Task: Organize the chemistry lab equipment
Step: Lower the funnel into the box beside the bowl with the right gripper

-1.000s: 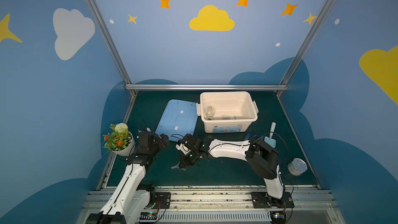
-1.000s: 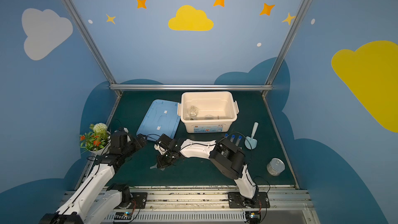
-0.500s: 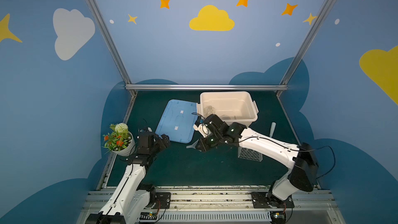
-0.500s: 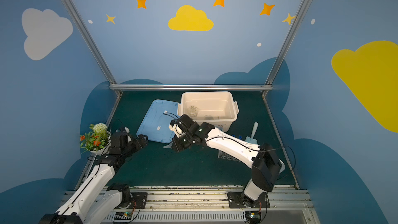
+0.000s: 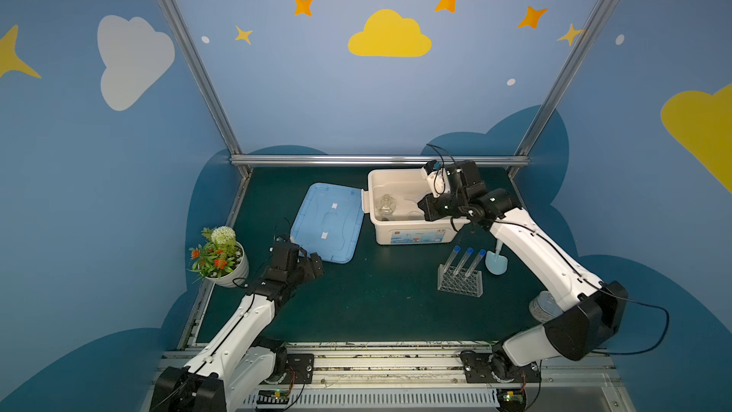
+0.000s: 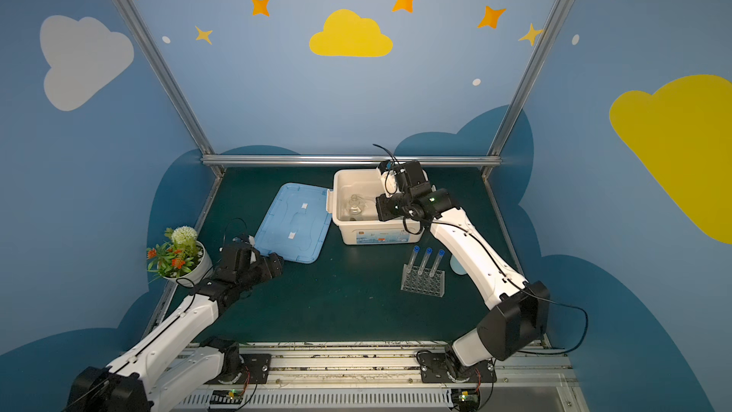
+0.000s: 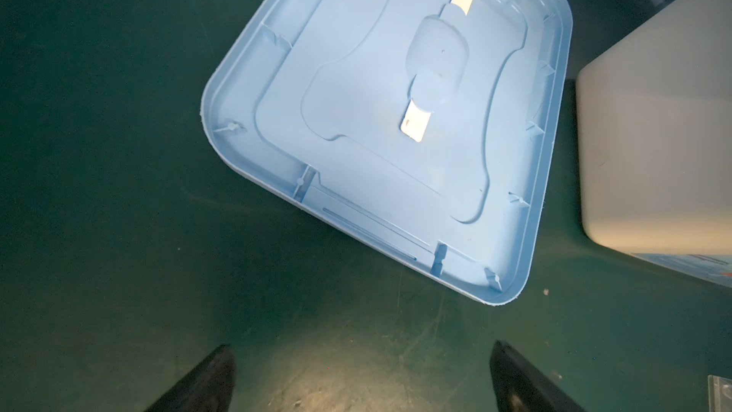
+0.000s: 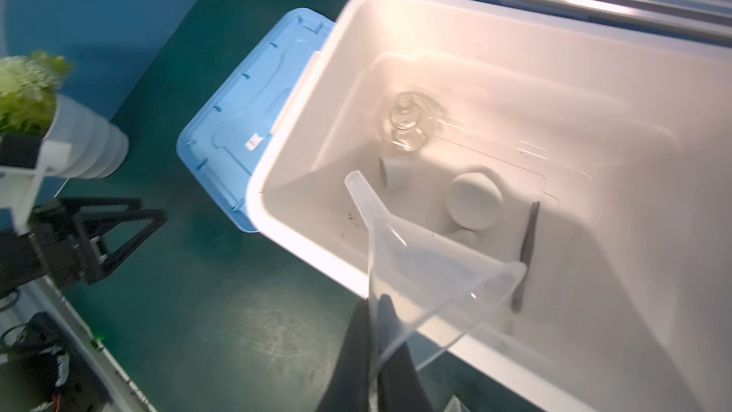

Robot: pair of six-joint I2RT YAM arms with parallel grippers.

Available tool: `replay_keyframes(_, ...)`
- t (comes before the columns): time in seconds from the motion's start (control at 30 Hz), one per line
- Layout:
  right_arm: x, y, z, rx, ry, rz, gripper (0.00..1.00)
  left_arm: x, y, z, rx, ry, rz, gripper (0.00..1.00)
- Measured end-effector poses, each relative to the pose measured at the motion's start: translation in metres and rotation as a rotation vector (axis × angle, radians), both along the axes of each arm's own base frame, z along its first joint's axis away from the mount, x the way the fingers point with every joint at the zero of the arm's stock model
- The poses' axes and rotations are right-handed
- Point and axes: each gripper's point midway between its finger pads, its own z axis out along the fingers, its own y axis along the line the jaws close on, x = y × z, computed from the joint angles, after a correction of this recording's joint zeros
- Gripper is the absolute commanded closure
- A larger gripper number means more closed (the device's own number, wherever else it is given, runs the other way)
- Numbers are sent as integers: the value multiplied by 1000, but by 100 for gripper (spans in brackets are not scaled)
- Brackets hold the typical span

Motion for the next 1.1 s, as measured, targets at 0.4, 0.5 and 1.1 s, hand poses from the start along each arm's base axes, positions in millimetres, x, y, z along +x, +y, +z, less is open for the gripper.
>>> replay_keyframes(0.4, 91, -39, -74, -103, 197, -130, 95, 1, -1, -4, 22, 6, -10, 0)
replay_keyframes(0.5, 109, -44, -79, -113, 242, -157, 94, 1, -1, -7, 26, 18, -12, 0)
replay_keyframes(1.1, 109, -55, -148, -112, 533, -161, 96, 0, -2, -16, 39, 47, -22, 0)
